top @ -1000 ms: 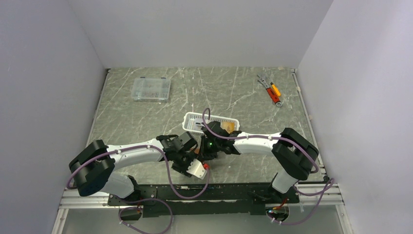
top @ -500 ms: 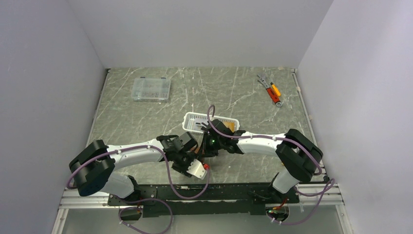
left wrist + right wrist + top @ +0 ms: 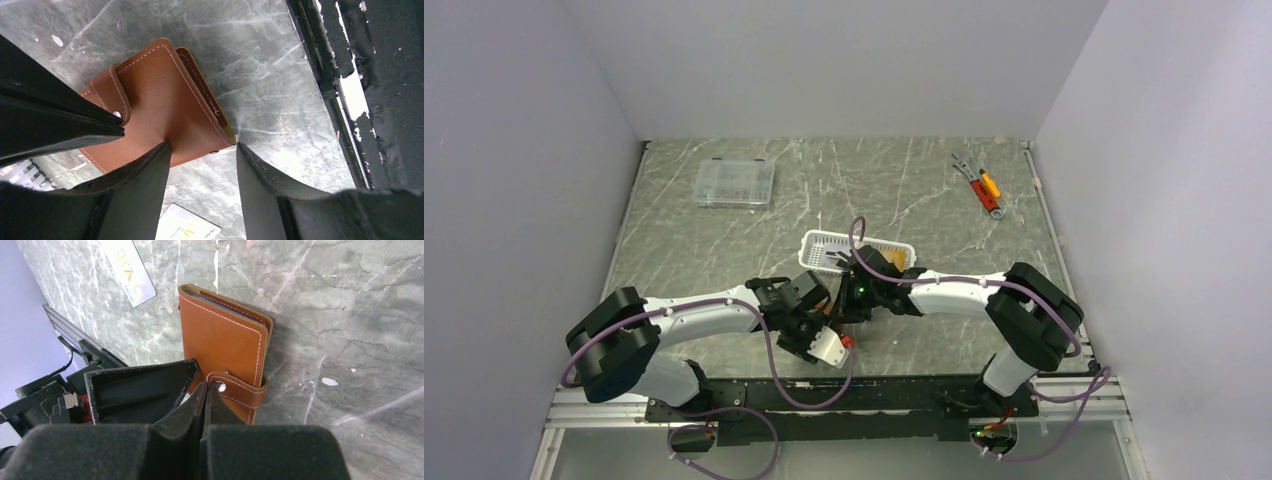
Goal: Put the credit cards into the card holder
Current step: Close the card holder at the center of the board.
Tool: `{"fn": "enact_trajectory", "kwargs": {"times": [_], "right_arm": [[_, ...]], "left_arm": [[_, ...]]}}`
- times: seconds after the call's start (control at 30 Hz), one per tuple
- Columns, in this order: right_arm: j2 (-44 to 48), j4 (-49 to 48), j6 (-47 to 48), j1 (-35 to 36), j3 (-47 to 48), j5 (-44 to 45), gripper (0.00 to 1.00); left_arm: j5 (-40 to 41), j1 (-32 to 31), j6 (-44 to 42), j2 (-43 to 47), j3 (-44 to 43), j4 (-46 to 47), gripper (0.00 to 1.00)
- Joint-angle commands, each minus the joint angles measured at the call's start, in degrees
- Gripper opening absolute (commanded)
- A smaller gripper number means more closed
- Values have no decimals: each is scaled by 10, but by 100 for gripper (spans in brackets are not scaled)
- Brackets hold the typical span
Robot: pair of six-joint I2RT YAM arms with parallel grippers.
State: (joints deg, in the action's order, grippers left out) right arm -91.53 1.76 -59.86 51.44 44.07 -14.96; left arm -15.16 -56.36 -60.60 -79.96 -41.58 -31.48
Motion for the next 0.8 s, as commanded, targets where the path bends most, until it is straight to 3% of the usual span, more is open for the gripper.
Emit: {"fn": "enact_trajectory", "kwargs": {"times": [0.0,0.77], "right_arm": [[-14,-37,-14,-1,0,-1,0],[-34,4,-14,-9,-8,-4,0]], "left_arm": [[-11,-4,-4,10,3,9,57],[-7,-4,-6,10,-4,5,57]]}}
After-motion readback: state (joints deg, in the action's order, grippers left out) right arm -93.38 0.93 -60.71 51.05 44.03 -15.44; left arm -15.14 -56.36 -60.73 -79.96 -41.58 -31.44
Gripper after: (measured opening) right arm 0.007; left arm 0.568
